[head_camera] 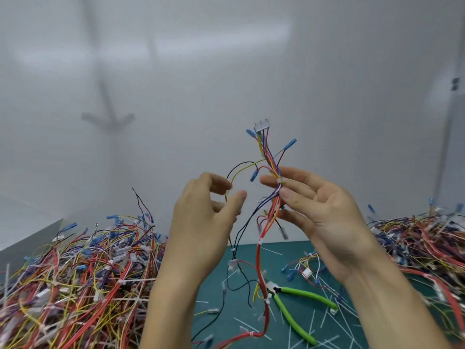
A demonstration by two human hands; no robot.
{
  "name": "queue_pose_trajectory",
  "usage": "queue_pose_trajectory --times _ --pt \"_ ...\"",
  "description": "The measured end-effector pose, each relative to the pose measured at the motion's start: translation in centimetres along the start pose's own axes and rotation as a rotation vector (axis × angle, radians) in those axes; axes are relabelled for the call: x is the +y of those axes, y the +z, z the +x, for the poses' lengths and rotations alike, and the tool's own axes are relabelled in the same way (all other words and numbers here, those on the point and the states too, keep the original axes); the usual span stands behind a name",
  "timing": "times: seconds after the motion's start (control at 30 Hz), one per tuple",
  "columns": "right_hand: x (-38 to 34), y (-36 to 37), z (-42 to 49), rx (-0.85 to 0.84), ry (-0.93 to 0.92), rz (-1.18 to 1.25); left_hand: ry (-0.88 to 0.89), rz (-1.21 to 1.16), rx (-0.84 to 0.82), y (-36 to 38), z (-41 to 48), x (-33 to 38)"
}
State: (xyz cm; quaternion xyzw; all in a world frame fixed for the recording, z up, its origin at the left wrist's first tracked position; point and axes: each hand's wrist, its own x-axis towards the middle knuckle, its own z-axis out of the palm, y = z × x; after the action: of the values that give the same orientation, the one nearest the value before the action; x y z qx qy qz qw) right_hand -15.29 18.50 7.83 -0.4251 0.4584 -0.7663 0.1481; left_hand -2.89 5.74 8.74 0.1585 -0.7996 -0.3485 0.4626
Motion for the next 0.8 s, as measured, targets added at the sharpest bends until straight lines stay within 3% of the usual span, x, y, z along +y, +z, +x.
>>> queue_pose_trajectory --times 0.13,0.3,0.63,0.8 --pt "0.3 0.5 0.0 0.026 -0.040 -0.042 0.017 -0.072 -0.262 -0.1 -0.3 0.7" --pt "0.6 0.7 0.0 0.050 -0.091 -0.106 0.062 -0.009 -0.348 0.3 -0.1 0.0" --pt "1.1 1.1 -0.1 0.079 -0.213 -0.427 -0.008 -0.147 -0.287 0.7 0.1 -1.0" --pt "1.0 0.2 0.1 0.305 -0.305 -0.466 -0.093 -0.271 -0.208 0.3 0.2 -1.4"
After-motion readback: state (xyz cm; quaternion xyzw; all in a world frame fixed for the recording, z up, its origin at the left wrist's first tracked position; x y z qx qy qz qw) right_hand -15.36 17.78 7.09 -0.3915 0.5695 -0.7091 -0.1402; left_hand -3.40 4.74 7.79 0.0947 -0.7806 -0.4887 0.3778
